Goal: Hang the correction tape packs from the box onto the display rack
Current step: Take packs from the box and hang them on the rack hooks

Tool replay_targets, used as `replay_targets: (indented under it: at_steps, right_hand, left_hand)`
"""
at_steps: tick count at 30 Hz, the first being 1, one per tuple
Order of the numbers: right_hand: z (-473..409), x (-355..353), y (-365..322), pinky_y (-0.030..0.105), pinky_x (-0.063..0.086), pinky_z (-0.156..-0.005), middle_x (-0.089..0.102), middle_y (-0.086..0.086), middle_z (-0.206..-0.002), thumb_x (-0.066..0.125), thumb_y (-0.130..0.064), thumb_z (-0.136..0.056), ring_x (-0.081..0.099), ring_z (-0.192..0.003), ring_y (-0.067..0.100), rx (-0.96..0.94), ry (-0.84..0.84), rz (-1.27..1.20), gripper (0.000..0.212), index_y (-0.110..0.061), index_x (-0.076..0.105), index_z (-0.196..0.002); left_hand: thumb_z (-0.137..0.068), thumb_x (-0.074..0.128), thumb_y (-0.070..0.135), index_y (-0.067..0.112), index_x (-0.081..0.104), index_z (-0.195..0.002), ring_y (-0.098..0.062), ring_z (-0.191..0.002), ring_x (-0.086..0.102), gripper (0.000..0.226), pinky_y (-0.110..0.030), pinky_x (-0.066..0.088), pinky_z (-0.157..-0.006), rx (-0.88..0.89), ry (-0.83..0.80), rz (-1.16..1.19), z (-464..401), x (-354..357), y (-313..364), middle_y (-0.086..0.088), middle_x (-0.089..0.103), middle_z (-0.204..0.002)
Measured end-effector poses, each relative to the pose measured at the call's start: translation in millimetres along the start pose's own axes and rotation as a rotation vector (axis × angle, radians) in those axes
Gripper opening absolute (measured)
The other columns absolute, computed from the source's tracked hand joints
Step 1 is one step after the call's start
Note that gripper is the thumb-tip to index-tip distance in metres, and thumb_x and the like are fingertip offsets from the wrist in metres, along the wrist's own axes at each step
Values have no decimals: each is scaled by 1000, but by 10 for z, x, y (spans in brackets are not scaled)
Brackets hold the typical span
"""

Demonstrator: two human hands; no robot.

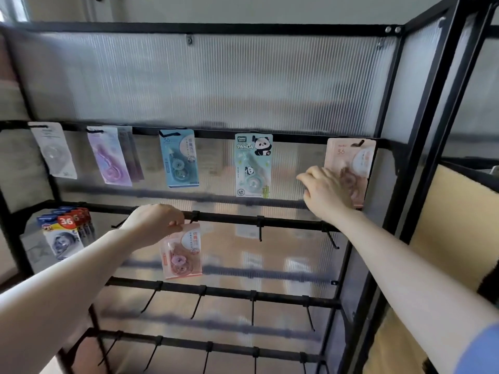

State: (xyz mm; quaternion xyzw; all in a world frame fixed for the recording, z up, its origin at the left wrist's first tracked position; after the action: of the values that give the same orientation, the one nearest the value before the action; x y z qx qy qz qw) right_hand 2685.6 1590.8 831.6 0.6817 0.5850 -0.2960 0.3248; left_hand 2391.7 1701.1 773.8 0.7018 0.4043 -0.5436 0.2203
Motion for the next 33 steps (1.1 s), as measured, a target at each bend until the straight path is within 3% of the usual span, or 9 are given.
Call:
replay_targets:
  at_steps: [9,14,21,33]
  right_hand:
    - [-129,522,-995,34,38,-94,52,4,-123,44,-10,-92,47,-114,23,-101,-153,-100,34,-15,53,-125]
    - [-289,832,-1651,33,38,-92,53,6,-122,43,-12,-93,46,-116,24,-104,-207,-127,35,-14,53,-126]
    - [-523,1325,-2485,34,40,-97,52,3,-128,44,-14,-93,47,-119,22,-51,-256,-175,37,-20,52,-129]
    - [-588,1691,-2957,33,44,-92,53,3,-124,45,-16,-94,49,-114,21,-3,-317,-154,33,-16,53,-127]
  left_hand:
    - [-89,57,38,30,67,-96,-13,-81,58,15,-25,40,-63,-67,-12,-1,290,39,-644,11,65,-94]
    - [-87,60,37,29,68,-97,-11,-79,57,15,-27,48,-67,-68,-35,55,395,156,-1225,11,65,-95]
    - [-85,64,35,30,71,-93,-8,-76,54,12,-23,45,-64,-35,-48,162,354,395,-2035,15,60,-83]
    - [-85,66,31,27,73,-96,-8,-76,57,14,-23,43,-61,27,23,373,118,752,-2395,12,66,-91]
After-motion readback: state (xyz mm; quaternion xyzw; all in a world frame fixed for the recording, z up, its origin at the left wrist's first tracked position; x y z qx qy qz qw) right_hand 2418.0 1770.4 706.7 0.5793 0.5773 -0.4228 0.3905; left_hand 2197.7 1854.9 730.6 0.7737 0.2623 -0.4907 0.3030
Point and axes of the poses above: each hand's wrist, its own z-axis away from the middle knuckle, its own x-axis out of the palm, y = z × x, the point moved 7 cm from there along -z, towards the middle knuckle
